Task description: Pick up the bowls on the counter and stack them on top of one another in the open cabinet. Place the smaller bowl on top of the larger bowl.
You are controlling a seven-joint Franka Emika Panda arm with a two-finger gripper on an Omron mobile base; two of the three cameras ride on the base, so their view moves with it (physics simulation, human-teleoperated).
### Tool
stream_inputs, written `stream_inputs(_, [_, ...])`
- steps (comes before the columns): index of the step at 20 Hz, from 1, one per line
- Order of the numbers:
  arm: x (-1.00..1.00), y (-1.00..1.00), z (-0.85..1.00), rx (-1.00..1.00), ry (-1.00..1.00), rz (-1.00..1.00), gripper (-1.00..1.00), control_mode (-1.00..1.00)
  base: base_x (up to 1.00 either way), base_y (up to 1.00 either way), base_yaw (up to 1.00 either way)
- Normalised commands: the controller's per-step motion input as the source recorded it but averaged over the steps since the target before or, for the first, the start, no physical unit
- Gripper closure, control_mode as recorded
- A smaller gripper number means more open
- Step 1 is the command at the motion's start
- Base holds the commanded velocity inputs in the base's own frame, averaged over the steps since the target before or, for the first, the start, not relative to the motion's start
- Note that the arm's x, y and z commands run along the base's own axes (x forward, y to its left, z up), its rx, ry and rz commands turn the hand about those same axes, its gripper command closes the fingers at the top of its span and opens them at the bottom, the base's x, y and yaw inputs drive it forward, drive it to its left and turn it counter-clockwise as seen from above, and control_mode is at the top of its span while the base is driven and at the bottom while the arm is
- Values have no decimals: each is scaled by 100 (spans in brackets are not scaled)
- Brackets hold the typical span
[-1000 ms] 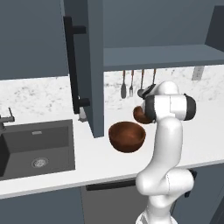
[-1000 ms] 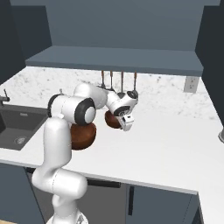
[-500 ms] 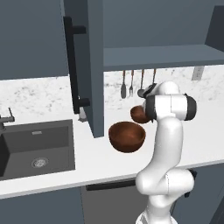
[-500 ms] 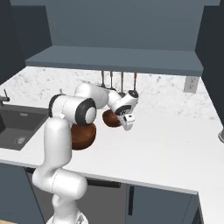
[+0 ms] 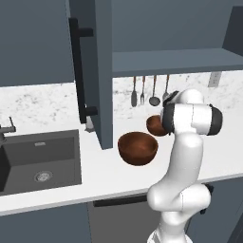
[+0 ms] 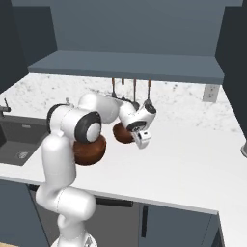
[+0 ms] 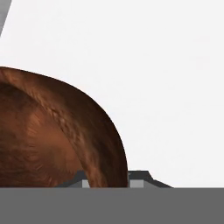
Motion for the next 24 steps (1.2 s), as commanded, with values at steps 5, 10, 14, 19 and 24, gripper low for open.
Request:
stream_inputs(5, [-94,-25,53,9,-23,-4,100,-100,0,0,0])
stream_inputs(10, [-92,-14,98,9,-20,-2,100,-100,0,0,0])
stream_inputs(14, [-84,-1,100,4,-13,-4,100,-100,0,0,0])
stream_inputs(19, [-76,36,95,1,2,0,100,-100,0,0,0])
stream_inputs(24, [-14,100,65,0,22,6,100,-100,0,0,0])
